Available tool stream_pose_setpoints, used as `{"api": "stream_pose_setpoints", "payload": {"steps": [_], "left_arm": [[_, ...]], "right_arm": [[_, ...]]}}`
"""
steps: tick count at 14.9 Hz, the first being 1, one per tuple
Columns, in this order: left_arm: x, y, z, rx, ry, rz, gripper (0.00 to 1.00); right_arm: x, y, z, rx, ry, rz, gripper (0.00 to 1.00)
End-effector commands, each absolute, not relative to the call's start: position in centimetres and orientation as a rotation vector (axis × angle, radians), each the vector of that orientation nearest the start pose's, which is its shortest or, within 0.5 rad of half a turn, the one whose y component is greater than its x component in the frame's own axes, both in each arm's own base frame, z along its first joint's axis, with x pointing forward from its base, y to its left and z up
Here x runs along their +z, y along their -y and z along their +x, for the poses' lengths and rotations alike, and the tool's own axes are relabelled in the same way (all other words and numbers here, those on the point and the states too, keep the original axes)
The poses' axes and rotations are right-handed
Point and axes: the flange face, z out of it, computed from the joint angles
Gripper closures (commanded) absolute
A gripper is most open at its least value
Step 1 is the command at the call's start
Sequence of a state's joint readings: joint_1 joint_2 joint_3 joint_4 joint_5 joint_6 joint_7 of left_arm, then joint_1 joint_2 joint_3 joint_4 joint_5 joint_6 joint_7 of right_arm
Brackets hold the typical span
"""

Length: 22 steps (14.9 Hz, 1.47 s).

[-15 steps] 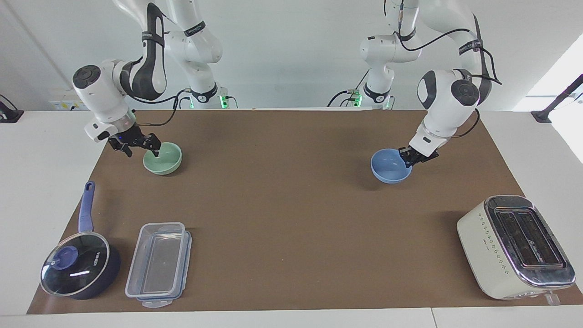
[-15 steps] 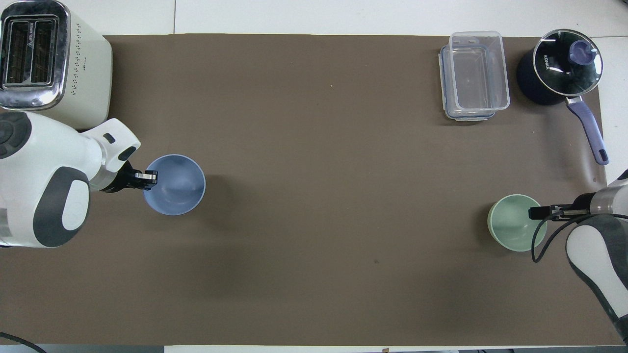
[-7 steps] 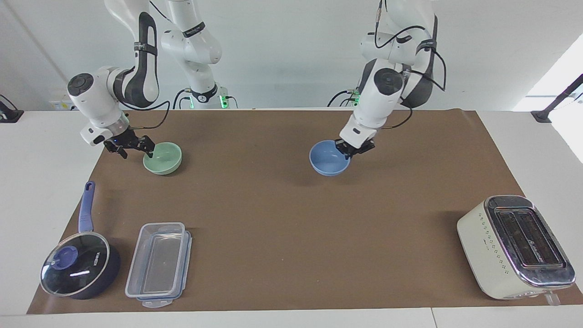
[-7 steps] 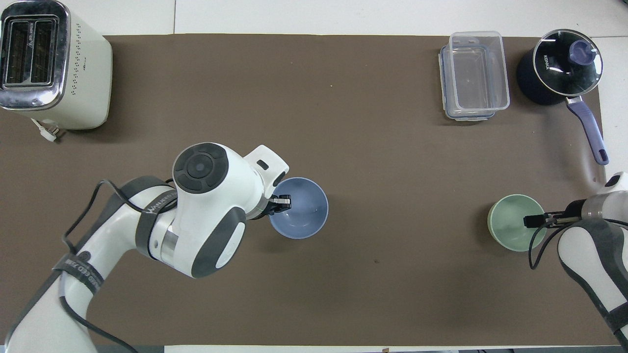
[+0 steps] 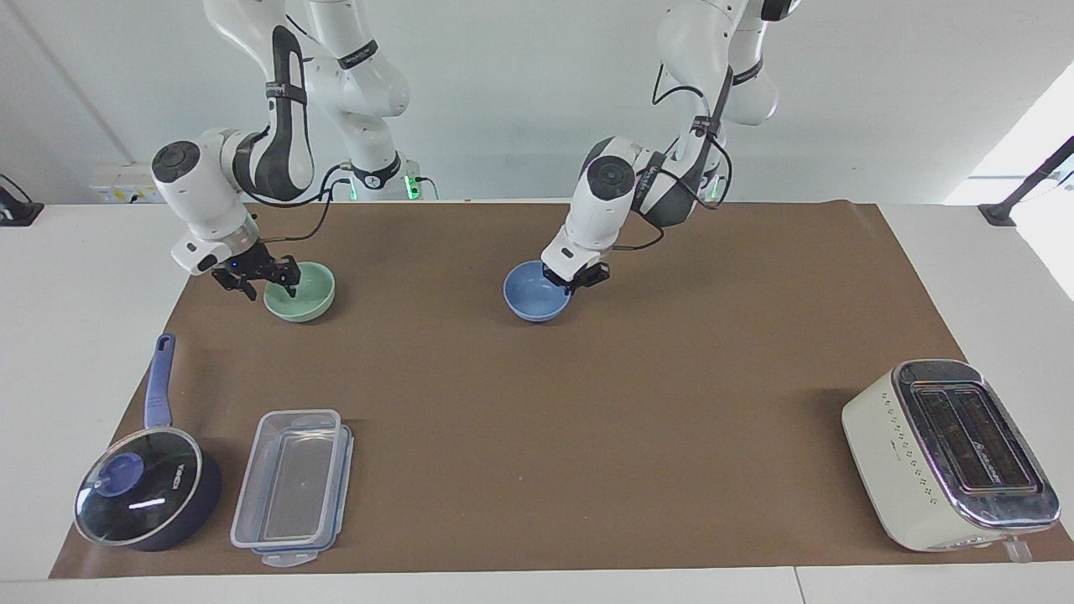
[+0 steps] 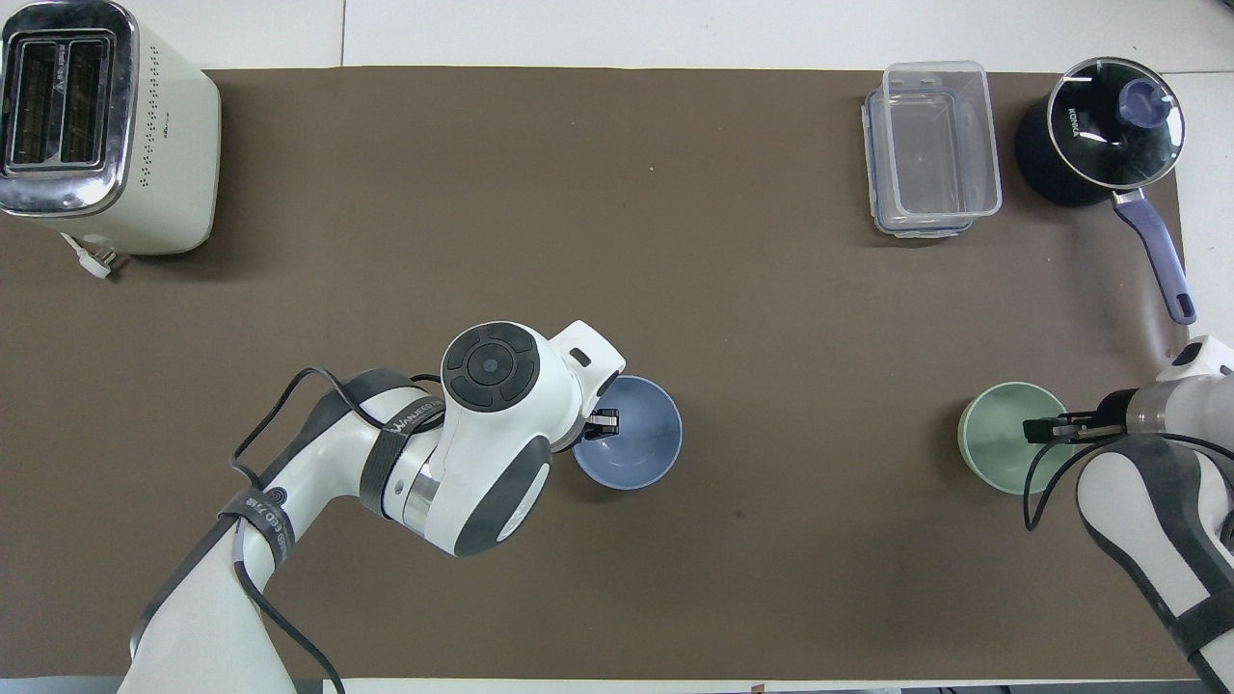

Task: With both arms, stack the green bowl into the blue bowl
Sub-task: 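Slide the blue bowl toward the table center while the right gripper grasps the green bowl, then release the blue bowl and withdraw the left gripper while the right lifts the green bowl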

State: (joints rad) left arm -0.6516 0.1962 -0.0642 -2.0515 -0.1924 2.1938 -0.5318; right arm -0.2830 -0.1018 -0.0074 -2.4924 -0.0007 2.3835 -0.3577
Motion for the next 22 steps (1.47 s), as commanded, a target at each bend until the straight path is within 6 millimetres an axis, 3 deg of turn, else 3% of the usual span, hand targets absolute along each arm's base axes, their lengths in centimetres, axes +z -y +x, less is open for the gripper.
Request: {"api": "stream_pose_setpoints", "payload": {"steps": [1, 2, 3, 4, 6, 9, 11, 12, 15, 16, 19, 20, 22], "left_arm": [[34.3, 37.8, 43.0, 0.219, -0.09, -3.259, 1.0], [34.3, 37.7, 43.1, 0.221, -0.091, -3.258, 1.0], [34.3, 37.7, 43.1, 0.221, -0.091, -3.258, 0.68], [34.4, 37.8, 43.1, 0.221, -0.092, -3.259, 0.01], [35.8, 37.2, 43.5, 0.212, -0.08, -3.266, 0.0], [40.0, 34.6, 45.8, 0.21, -0.005, -3.279, 0.0], [43.1, 31.6, 48.0, 0.192, -0.011, -3.276, 0.0], [44.9, 29.2, 49.7, 0.18, -0.029, -3.263, 0.0], [48.8, 20.3, 53.9, 0.163, -0.027, -3.238, 0.0], [49.8, 17.5, 54.3, 0.15, -0.038, -3.245, 0.0], [53.2, 8.2, 54.1, 0.129, -0.128, -3.206, 0.0], [54.3, 6.1, 53.6, 0.123, -0.154, -3.195, 0.0], [56.4, 3.9, 52.5, 0.116, -0.138, -3.172, 0.0]], "right_arm": [[31.3, 13.4, 43.3, 0.0, 0.079, -3.141, 1.0], [31.4, 13.5, 43.4, 0.007, 0.079, -3.14, 1.0], [31.6, 13.4, 43.6, 0.003, 0.084, -3.141, 1.0], [31.6, 13.4, 43.8, -0.002, 0.089, -3.141, 1.0], [32.5, 13.7, 44.2, -0.018, 0.089, -3.145, 1.0], [34.5, 13.5, 45.1, -0.002, 0.091, -3.14, 1.0], [36.5, 12.9, 45.8, -0.022, 0.098, -3.132, 1.0], [37.3, 11.6, 46.4, -0.044, 0.097, -3.099, 1.0], [38.1, 6.3, 47.9, -0.084, 0.105, -2.999, 1.0], [38.2, 4.5, 48.3, -0.089, 0.076, -2.981, 1.0], [39.3, -3.1, 49.8, -0.104, -0.035, -2.966, 1.0], [39.9, -5.6, 50.5, -0.133, -0.084, -2.958, 1.0], [39.9, -10.3, 51.0, -0.178, -0.186, -2.937, 1.0]]}}
